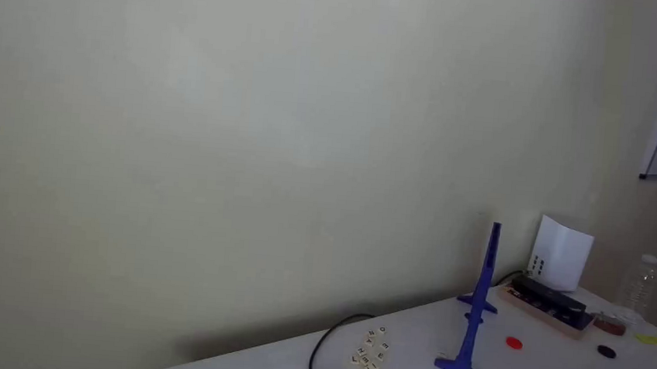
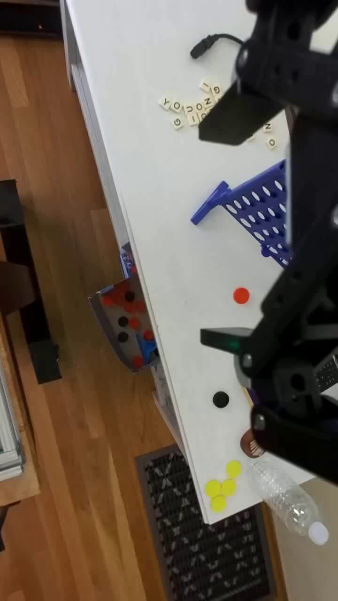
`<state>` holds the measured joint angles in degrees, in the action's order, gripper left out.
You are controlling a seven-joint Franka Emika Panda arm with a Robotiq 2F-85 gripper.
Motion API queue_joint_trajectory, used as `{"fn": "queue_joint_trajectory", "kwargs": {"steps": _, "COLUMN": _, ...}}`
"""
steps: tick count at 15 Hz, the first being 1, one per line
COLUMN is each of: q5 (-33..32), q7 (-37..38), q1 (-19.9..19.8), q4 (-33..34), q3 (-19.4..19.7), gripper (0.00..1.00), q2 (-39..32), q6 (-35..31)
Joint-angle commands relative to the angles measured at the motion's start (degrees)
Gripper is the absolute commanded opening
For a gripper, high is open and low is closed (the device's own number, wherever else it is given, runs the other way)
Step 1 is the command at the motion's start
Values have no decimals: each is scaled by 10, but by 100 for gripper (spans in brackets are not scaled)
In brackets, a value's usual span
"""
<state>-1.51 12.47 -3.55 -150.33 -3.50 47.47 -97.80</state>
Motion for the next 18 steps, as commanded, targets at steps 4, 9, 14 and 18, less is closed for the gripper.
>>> {"fn": "queue_joint_trajectory", "kwargs": {"steps": 4, "q5": 0, "q7": 0, "q1": 0, "q4": 1, "q3": 0, "gripper": 100, "q2": 0, "q6": 1}}
{"fn": "queue_joint_trajectory", "kwargs": {"steps": 9, "q5": -1, "q7": 18, "q1": -16, "q4": 4, "q3": 7, "gripper": 100, "q2": -14, "q6": -7}}
{"fn": "queue_joint_trajectory", "kwargs": {"steps": 14, "q5": 2, "q7": 66, "q1": -78, "q4": 5, "q3": 50, "gripper": 100, "q2": -59, "q6": -61}}
{"fn": "queue_joint_trajectory", "kwargs": {"steps": 18, "q5": -5, "q7": 51, "q1": -99, "q4": -3, "q3": 71, "gripper": 100, "q2": -111, "q6": -143}}
